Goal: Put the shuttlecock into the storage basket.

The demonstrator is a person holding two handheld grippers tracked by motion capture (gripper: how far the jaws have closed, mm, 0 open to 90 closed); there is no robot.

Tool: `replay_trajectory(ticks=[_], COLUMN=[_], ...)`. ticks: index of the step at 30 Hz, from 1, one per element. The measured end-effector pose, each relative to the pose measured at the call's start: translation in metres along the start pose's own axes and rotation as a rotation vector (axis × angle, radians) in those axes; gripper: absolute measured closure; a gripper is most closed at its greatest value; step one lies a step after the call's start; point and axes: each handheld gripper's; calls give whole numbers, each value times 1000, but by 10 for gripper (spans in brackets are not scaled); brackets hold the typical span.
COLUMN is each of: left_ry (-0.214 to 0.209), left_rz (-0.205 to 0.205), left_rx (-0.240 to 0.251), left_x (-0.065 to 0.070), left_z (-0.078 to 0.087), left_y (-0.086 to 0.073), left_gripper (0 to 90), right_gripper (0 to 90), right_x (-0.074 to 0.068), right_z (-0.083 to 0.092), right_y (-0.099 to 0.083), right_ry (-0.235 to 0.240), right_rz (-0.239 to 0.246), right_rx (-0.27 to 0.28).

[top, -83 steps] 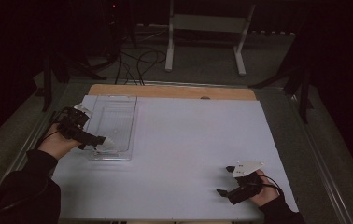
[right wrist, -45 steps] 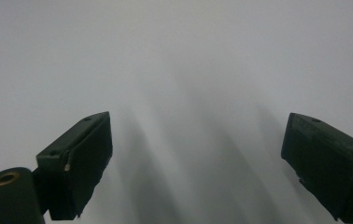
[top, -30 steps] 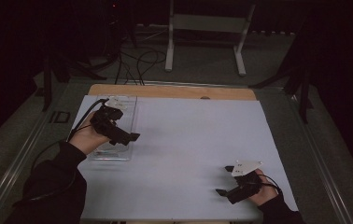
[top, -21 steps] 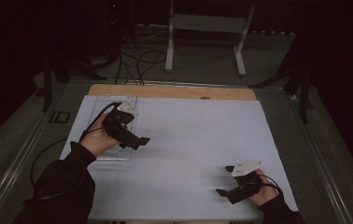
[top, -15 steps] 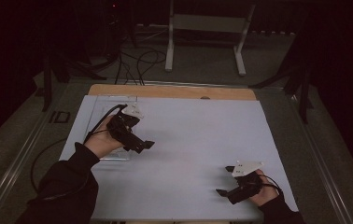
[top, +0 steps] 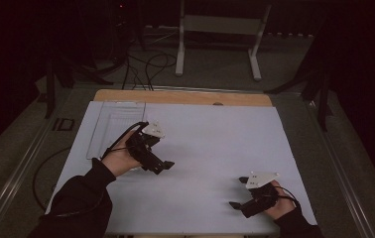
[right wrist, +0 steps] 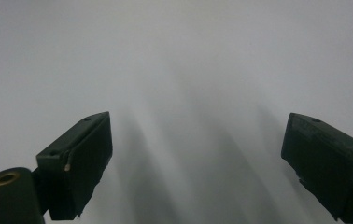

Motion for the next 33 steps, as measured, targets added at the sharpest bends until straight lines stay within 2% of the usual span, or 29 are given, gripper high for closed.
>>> replay_trajectory(ticks=[3,8,12,27,33], left_ry=[-2,-23,-34,-69,-75], left_rz=[-14,-47,-71,-64,-48], left_rx=[5,44,46,23,35], left_x=[5,15,21,37,43], left_z=[-5,-11,-16,-37,-41], left_y=[0,0,-1,-19,-28], left_gripper=[1,1,1,1,1], right_gripper=[89,89,89,89,89], right_x=[0,0,0,-1,0], right_z=[0,0,1,0,1], right_y=[0,0,0,-1,-1], right_ry=[0,2,3,7,7], right_rz=[0,-2,0,-2,-11], right_rx=[-2,1,1,-5,-2])
Point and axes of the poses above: each handheld gripper's, and its own axes: z roughly backward along the jaws, y roughly out of its top, x roughly to its right, and after that the axes turned 9 degrees about -z, right-handed
